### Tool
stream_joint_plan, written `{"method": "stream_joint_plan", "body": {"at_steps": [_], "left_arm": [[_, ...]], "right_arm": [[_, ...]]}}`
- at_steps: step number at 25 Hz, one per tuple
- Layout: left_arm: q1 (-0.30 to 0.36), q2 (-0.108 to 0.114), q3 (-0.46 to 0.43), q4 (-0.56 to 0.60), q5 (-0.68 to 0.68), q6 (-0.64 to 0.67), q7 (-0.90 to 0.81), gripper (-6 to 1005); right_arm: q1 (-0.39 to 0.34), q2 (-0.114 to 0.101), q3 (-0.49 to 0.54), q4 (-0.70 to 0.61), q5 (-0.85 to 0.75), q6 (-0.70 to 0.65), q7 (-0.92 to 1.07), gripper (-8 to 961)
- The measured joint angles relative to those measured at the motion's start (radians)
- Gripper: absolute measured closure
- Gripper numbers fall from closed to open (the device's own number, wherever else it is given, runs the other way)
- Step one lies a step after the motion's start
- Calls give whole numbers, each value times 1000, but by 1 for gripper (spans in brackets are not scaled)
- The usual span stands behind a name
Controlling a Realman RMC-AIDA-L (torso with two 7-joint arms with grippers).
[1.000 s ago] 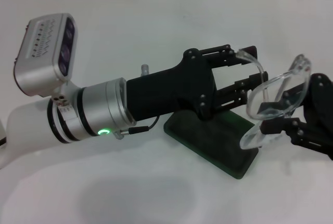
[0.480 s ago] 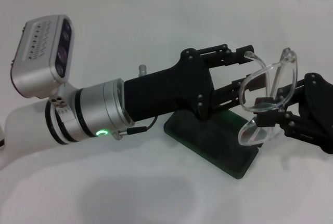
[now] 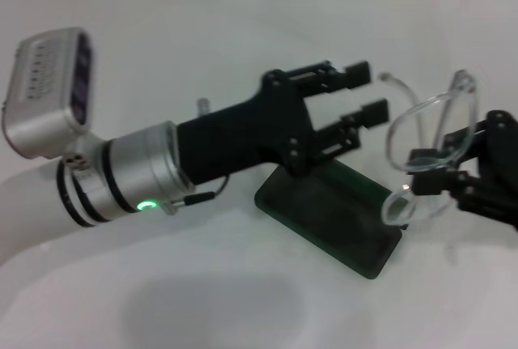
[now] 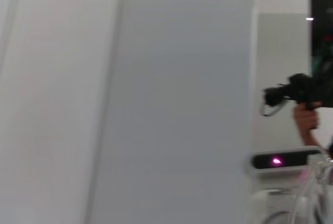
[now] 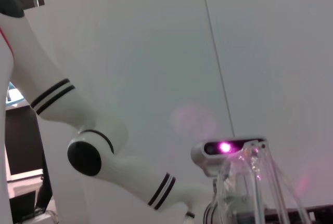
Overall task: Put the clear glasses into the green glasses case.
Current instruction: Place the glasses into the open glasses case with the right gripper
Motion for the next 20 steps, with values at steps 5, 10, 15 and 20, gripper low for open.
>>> {"method": "stream_joint_plan", "body": {"at_steps": [5,10,15,20], "left_arm": [[35,4,-99,-40,-16,-2,32,506],[73,7,-203,-77,-15,-2,51,506],[118,14,-296,-72,-16,-2,63,506],[138,19,-398,-76,-11,-2,63,506]], "right_arm": [[-10,-7,88,1,-2,-43,0,838],[3,-8,117,30,-11,-25,28,838],[98,8,110,42,-129,87,233,837],[209,14,78,41,-298,211,453,836]]}}
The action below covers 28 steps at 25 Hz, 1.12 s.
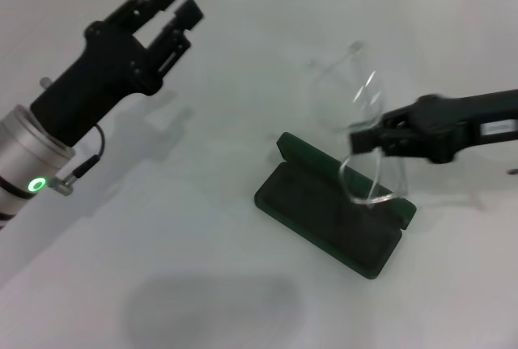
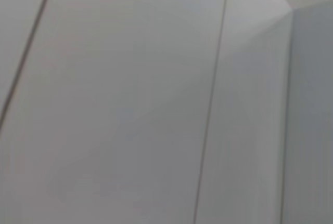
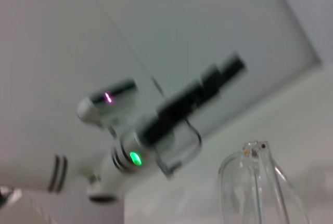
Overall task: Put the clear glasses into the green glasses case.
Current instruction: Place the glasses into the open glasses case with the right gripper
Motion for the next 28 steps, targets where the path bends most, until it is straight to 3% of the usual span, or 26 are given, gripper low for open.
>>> {"method": "stream_joint_plan", "body": {"at_steps": [6,14,28], "left_arm": [[7,7,-15,-3,2,0,2,506],[5,10,-16,-4,3,-1,2,507],[-2,25,-13,5,16,-27,-47,507]], "right_arm": [[111,3,-149,-94,-123,40,170,835],[141,7,-329,-322,-214,67,405,834],[271,14,-595,-338,-342,177,633,832]]}}
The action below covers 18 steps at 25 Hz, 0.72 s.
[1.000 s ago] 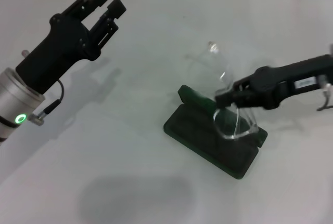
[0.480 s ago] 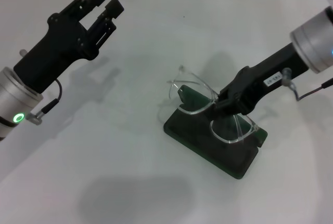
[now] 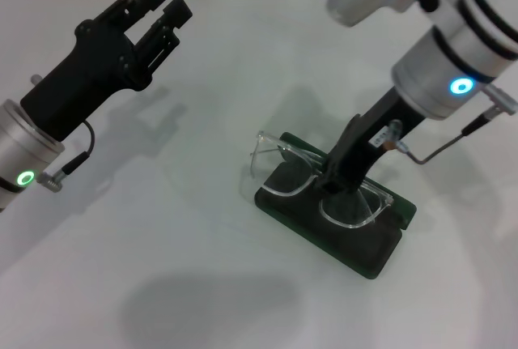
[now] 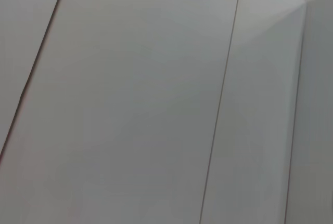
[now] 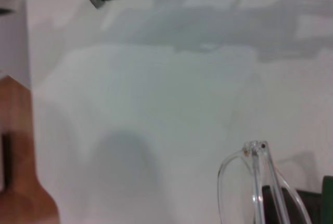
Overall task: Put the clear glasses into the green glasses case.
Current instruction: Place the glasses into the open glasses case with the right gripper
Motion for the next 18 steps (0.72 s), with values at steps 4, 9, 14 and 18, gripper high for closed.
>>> {"method": "stream_joint_plan", "body": {"at_steps": [4,9,14,18], "left_arm": [[0,0,-1,0,0,-1,0,507],[0,-4,-2,2,0,-1,4,507],[-2,-5,-2,2,0,-1,5,507],[-2,-4,-1,2,0,0,6,507]], "right_arm": [[21,3,-46,2,-10,17,33,832],[24,4,-72,25,-2,34,55,831],[27,5,-95,29,11,39,83,830],[28,5,-129,32,0,45,100,830]]}}
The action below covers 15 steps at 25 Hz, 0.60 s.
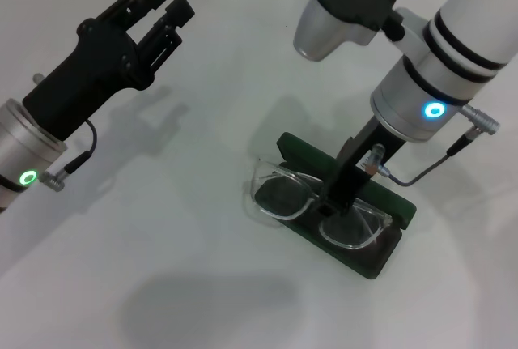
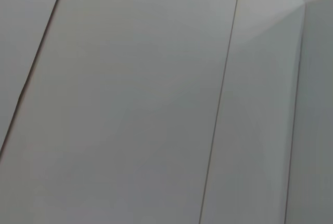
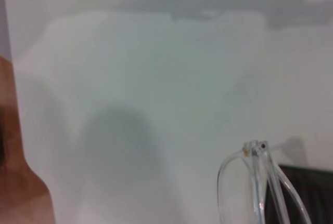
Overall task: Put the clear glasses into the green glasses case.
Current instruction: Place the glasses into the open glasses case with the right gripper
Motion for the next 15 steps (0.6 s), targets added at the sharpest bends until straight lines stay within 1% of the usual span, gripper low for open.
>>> {"method": "stream_joint_plan", "body": {"at_steps": [7,15], "left_arm": [[0,1,3,0,0,0,1,507],[-2,1,3,-1,0,0,2,507]], "right_arm": [[2,0,-5,4,-83,2,38,829],[11,0,-16,4,-89,2,69,827]]}}
